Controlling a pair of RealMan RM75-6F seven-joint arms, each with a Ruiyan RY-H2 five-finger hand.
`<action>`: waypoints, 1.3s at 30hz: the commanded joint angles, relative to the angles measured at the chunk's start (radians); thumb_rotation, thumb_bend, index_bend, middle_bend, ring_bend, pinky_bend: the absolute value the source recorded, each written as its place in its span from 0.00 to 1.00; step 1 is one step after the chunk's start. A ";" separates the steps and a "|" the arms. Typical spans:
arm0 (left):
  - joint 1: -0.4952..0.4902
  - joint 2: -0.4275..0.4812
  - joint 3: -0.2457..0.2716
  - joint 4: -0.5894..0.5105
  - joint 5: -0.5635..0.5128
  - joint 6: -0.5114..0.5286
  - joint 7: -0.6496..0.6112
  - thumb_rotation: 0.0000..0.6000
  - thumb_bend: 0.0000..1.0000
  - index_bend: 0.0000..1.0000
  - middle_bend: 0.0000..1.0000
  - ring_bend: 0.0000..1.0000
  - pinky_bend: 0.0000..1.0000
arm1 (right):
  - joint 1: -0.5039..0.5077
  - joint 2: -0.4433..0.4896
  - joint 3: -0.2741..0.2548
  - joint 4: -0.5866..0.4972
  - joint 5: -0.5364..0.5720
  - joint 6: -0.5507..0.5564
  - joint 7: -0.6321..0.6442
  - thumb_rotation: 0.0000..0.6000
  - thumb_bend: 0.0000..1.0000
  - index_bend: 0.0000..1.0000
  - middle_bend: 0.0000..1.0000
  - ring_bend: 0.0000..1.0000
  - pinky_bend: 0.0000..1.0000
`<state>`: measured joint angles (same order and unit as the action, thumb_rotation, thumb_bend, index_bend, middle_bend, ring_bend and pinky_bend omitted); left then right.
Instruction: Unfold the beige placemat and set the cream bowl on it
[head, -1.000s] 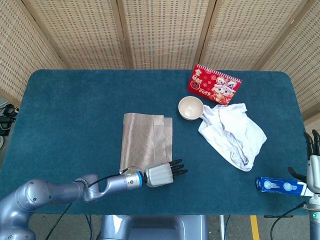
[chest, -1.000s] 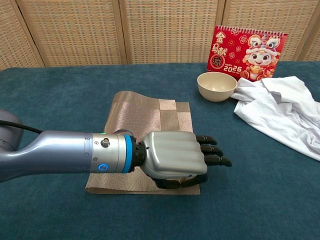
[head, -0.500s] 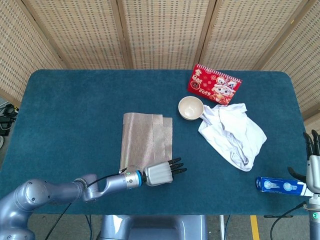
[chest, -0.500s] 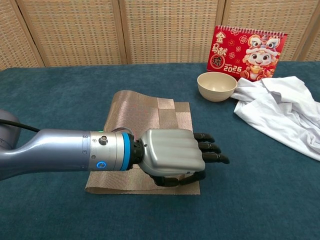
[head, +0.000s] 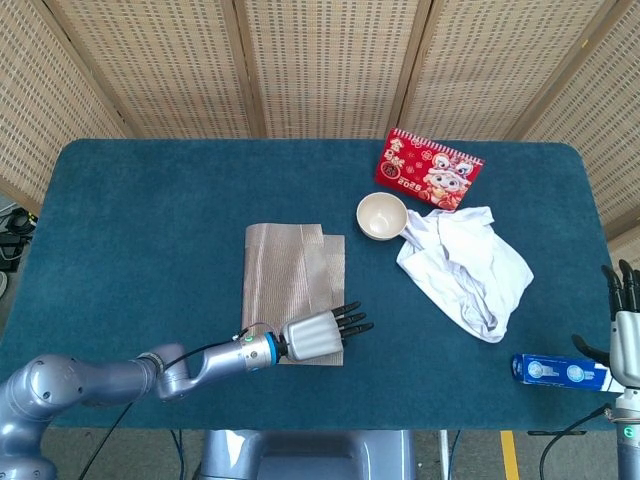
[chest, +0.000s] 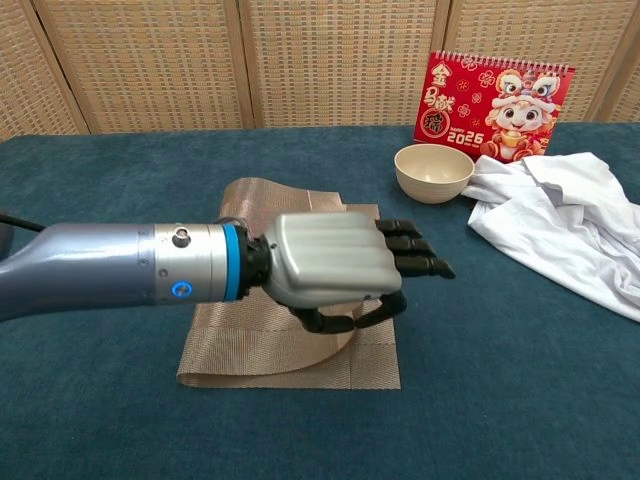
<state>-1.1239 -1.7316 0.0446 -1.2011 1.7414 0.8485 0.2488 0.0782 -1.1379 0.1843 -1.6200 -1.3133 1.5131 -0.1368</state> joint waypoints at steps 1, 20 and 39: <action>0.035 0.081 -0.018 -0.071 -0.015 0.061 0.021 1.00 0.84 0.70 0.00 0.00 0.00 | -0.001 0.002 -0.002 -0.005 -0.006 0.004 0.002 1.00 0.00 0.09 0.00 0.00 0.00; 0.598 0.438 0.074 -0.342 -0.256 0.573 0.040 1.00 0.87 0.71 0.00 0.00 0.00 | 0.000 0.006 -0.039 -0.052 -0.090 0.014 -0.006 1.00 0.00 0.09 0.00 0.00 0.00; 0.729 0.505 0.040 -0.449 -0.448 0.466 0.058 0.86 0.08 0.00 0.00 0.00 0.00 | 0.015 -0.005 -0.054 -0.063 -0.114 -0.006 -0.028 1.00 0.00 0.09 0.00 0.00 0.00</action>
<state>-0.4010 -1.2337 0.0959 -1.6427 1.2896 1.3048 0.3155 0.0932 -1.1422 0.1307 -1.6836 -1.4277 1.5075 -0.1645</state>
